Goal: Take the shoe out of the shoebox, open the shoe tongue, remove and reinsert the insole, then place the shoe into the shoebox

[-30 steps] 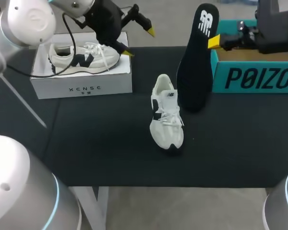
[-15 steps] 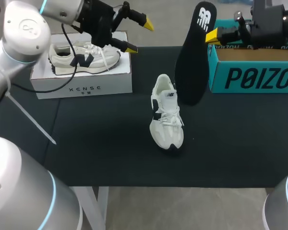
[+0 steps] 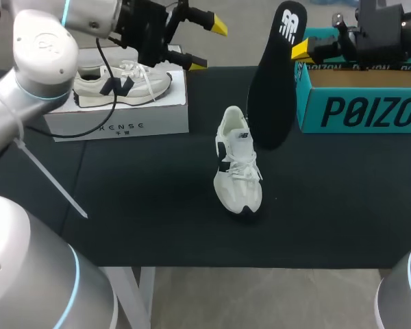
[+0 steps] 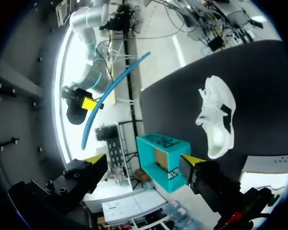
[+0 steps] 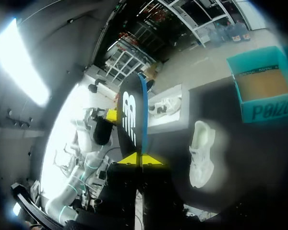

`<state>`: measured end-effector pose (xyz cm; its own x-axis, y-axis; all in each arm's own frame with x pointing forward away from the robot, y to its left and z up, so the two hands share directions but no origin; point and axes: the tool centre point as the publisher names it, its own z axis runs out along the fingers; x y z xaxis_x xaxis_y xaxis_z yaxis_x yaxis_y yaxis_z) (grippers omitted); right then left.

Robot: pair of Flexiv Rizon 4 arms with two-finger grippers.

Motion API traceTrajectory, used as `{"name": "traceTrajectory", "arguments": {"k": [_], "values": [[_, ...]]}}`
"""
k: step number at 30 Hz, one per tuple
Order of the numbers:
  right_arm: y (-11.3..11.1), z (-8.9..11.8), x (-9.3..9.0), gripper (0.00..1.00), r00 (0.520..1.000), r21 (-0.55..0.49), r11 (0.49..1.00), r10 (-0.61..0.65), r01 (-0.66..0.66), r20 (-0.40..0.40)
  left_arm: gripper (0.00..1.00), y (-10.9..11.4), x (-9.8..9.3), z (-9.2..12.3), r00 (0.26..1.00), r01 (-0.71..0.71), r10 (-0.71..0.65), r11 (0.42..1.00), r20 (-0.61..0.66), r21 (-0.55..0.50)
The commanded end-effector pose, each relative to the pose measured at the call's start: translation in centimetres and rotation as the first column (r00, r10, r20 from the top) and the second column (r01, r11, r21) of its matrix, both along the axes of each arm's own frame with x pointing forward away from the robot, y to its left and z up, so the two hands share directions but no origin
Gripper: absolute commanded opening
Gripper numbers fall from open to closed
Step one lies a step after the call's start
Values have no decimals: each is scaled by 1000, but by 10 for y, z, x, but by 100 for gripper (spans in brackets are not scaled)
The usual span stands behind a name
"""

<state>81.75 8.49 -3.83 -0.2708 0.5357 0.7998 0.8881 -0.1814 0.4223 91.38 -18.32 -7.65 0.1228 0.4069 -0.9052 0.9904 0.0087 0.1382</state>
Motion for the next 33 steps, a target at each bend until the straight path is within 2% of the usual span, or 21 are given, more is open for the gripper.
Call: {"name": "traceTrajectory", "arguments": {"k": [1, 5, 7, 11, 15, 19, 22, 27, 29, 32, 33], "values": [[-7, -11, 13, 0, 986, 151, 984, -69, 92, -153, 100, -3, -4, -1, 1000, 4, -4, 1000, 8, -17], [-13, -16, 35, 0, 967, 237, 964, -57, 118, -248, 100, -9, -8, -2, 1000, 18, -17, 1000, 16, -25], [-13, -15, 44, 0, 969, 233, 967, -48, 106, -243, 100, -11, -11, -3, 1000, 23, -22, 999, 19, -47], [-8, -21, 62, 0, 950, 264, 962, 18, 68, -312, 100, -17, -19, -1, 999, 32, -28, 993, 33, -109], [-1, -20, 77, 0, 943, 275, 961, 91, 1, -322, 100, -28, -29, 3, 997, 68, -62, 987, 48, -143], [-1, -16, 87, 0, 933, 267, 962, 148, -59, -327, 100, -37, -38, -1, 992, 121, -116, 982, 47, -143], [-4, -14, 91, 0, 926, 271, 958, 182, -91, -332, 100, -39, -45, 2, 987, 155, -144, 966, 72, -207], [-9, -18, 96, 0, 897, 253, 959, 221, -128, -384, 100, -42, -54, 12, 982, 170, -138, 945, 133, -279], [-9, -16, 98, 0, 900, 241, 961, 220, -134, -377, 100, -44, -54, 13, 981, 171, -139, 946, 133, -276], [-12, -6, 99, 0, 926, 252, 961, 190, -109, -326, 100, -46, -50, 8, 988, 143, -124, 956, 91, -255], [-12, -2, 98, 0, 950, 229, 969, 155, -93, -271, 100, -47, -47, 5, 990, 132, -116, 960, 77, -246]]}}
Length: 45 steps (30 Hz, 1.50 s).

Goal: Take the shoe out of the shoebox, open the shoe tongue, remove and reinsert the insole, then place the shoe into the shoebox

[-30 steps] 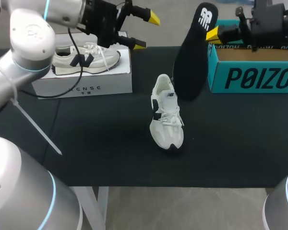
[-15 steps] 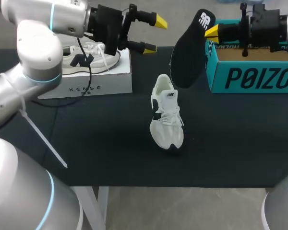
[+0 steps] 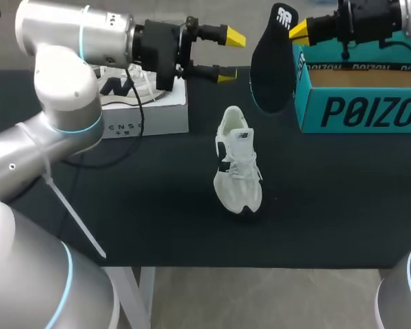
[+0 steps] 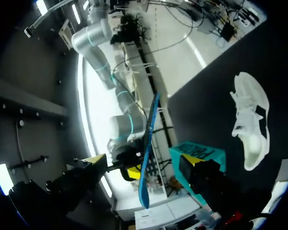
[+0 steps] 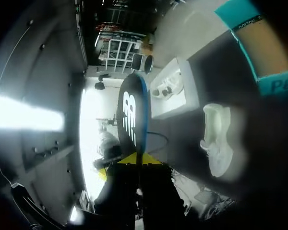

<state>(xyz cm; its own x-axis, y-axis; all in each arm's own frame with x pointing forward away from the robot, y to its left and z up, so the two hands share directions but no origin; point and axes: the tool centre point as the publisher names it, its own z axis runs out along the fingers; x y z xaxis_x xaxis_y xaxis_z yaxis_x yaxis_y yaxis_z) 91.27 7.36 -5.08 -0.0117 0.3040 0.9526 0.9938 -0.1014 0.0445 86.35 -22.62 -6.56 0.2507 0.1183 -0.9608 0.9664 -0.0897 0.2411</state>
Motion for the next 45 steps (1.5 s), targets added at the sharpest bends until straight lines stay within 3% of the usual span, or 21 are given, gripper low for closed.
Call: {"name": "traceTrajectory", "arguments": {"k": [1, 3, 5, 8, 13, 17, 24, 29, 37, 45], "values": [[-1, 15, 3, 0, 987, -38, 998, -43, 49, 153, 100, -3, 5, -9, 998, -30, 31, 999, -49, 24], [0, 24, 0, 0, 945, 12, 989, -144, 147, 295, 100, -2, 6, -11, 997, -34, 36, 999, -71, 24], [1, 25, -2, 0, 870, 29, 973, -218, 229, 443, 100, -1, 7, -12, 997, -36, 38, 999, -71, 26], [4, 20, 0, 0, 854, 51, 962, -261, 267, 451, 100, -1, 8, -11, 997, -34, 37, 998, -71, 43], [6, 19, 6, 0, 899, 74, 969, -245, 235, 364, 100, 0, 10, -4, 998, -35, 35, 999, -52, 10], [11, 15, 7, 0, 932, 13, 980, -195, 200, 306, 100, -5, 7, 0, 1000, -21, 21, 999, -11, -46], [19, 17, 5, 0, 980, -68, 996, -45, 59, 194, 100, -18, 8, -6, 999, 0, 0, 1000, 48, -10], [21, 15, 2, 0, 987, -72, 997, 11, 0, 158, 100, -17, 8, -8, 998, 2, -2, 1000, 56, -11], [27, -2, -3, 0, 996, -84, 993, 83, -80, 35, 100, -15, 2, -3, 997, 8, -3, 997, 72, -74], [34, -3, -1, 0, 997, -69, 995, 79, -77, 21, 96, -24, -1, -8, 998, 16, -8, 994, 68, -106]]}}
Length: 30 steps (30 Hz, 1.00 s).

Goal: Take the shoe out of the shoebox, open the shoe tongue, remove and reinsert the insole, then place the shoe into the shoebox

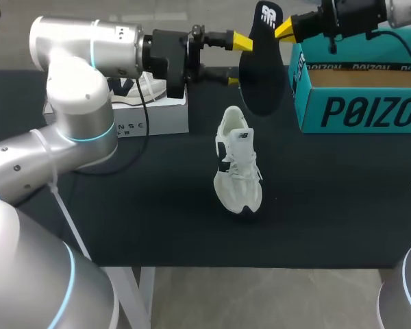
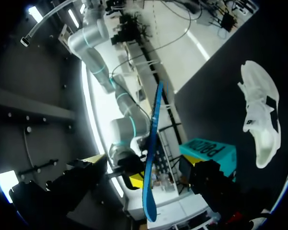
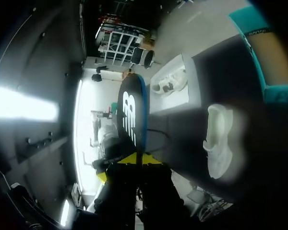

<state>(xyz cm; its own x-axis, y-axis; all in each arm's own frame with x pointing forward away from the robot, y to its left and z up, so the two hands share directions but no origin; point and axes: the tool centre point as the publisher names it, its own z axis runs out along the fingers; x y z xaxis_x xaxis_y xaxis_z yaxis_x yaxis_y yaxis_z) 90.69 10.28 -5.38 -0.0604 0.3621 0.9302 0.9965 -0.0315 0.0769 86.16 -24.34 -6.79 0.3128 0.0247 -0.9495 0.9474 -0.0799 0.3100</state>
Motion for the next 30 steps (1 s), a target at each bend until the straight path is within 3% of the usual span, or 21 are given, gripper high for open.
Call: {"name": "traceTrajectory", "arguments": {"k": [1, 3, 5, 8, 18, 20, 21, 30], "values": [[5, 1, 5, 0, 1000, -5, 1000, 11, -11, -6, 89, -8, 0, -7, 1000, -6, 6, 1000, 4, -17], [7, 1, 5, 0, 1000, -8, 1000, 10, -10, -8, 78, -12, 2, -11, 998, -51, 51, 998, 23, -21], [9, 2, 4, 0, 1000, -8, 1000, 11, -11, -10, 58, -13, 3, -13, 998, -62, 62, 997, 16, -38], [11, 1, 2, 0, 1000, -4, 1000, 15, -15, -12, 43, -17, 7, -16, 997, -75, 76, 996, 22, -44], [9, -4, 2, 0, 999, -14, 1000, 13, -13, -32, 26, -20, 6, -21, 997, -72, 73, 997, 26, -35], [9, -5, 2, 0, 999, -17, 1000, 12, -13, -34, 3, -20, 6, -22, 997, -73, 74, 997, 25, -35], [9, -5, 2, 0, 999, -17, 1000, 12, -13, -35, 0, -20, 5, -22, 997, -74, 74, 997, 24, -35], [11, -8, 1, 0, 999, -11, 1000, 12, -12, -49, 0, -19, 6, -23, 998, -60, 60, 998, 13, -30]]}}
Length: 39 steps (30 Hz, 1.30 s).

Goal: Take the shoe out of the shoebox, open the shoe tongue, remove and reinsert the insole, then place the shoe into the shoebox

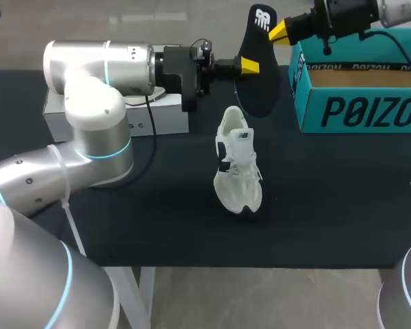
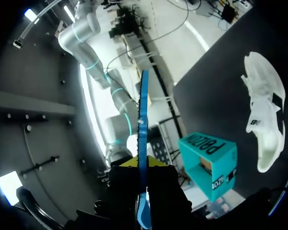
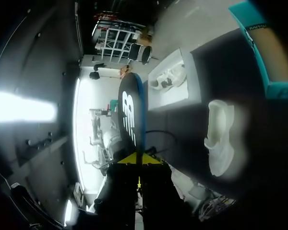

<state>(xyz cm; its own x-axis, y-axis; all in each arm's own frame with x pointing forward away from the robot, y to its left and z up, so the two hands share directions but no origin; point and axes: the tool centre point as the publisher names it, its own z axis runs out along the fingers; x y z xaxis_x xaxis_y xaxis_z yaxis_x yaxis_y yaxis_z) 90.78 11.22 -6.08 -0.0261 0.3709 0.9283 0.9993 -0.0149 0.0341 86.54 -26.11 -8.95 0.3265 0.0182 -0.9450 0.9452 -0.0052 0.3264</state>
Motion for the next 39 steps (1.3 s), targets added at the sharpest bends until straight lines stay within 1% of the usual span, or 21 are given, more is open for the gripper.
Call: {"name": "traceTrajectory", "arguments": {"k": [1, 2, 3, 4, 7, 11, 14, 18, 24, 28, 33, 39], "values": [[1, -2, 0, 0, 1000, 7, 1000, -11, 11, -11, 0, -1, 1, -1, 1000, 12, -12, 1000, -3, 2], [1, -2, 1, 0, 1000, 22, 999, -24, 24, -7, 0, -1, 1, -1, 1000, 15, -15, 1000, -2, 5], [0, -1, 2, 35, 999, 29, 999, -38, 38, -6, 0, -1, 1, -1, 1000, 17, -17, 1000, -2, 9], [-2, 0, 3, 100, 999, 40, 998, -47, 47, -1, 0, -1, 1, -1, 1000, 19, -19, 1000, -3, 12], [-10, 3, 5, 100, 996, 52, 995, -86, 86, 11, 0, -1, 0, -2, 1000, 18, -18, 999, -8, 26], [-27, 6, 7, 100, 990, 71, 988, -139, 136, 33, 0, 2, 2, -4, 1000, 2, -3, 999, 2, 43], [-40, 2, 10, 100, 986, 49, 986, -163, 162, 27, 0, 6, 6, -5, 999, -19, 18, 999, 29, 40], [-51, -1, 11, 100, 982, 32, 982, -186, 186, 10, 0, 11, 11, -3, 998, -38, 37, 999, 44, 37], [-53, -3, 9, 100, 979, 23, 978, -205, 206, -5, 0, 12, 12, -2, 998, -50, 49, 998, 40, 31], [-49, -6, 3, 100, 978, 28, 978, -208, 209, -31, 0, 12, 12, -2, 998, -50, 49, 998, 40, 31], [-42, -18, -3, 100, 977, 26, 978, -203, 205, -60, 0, 12, 12, -2, 998, -50, 49, 998, 40, 31], [-43, -24, -6, 100, 971, 28, 974, -222, 225, -87, 0, 12, 12, -2, 998, -50, 49, 998, 40, 31]]}}
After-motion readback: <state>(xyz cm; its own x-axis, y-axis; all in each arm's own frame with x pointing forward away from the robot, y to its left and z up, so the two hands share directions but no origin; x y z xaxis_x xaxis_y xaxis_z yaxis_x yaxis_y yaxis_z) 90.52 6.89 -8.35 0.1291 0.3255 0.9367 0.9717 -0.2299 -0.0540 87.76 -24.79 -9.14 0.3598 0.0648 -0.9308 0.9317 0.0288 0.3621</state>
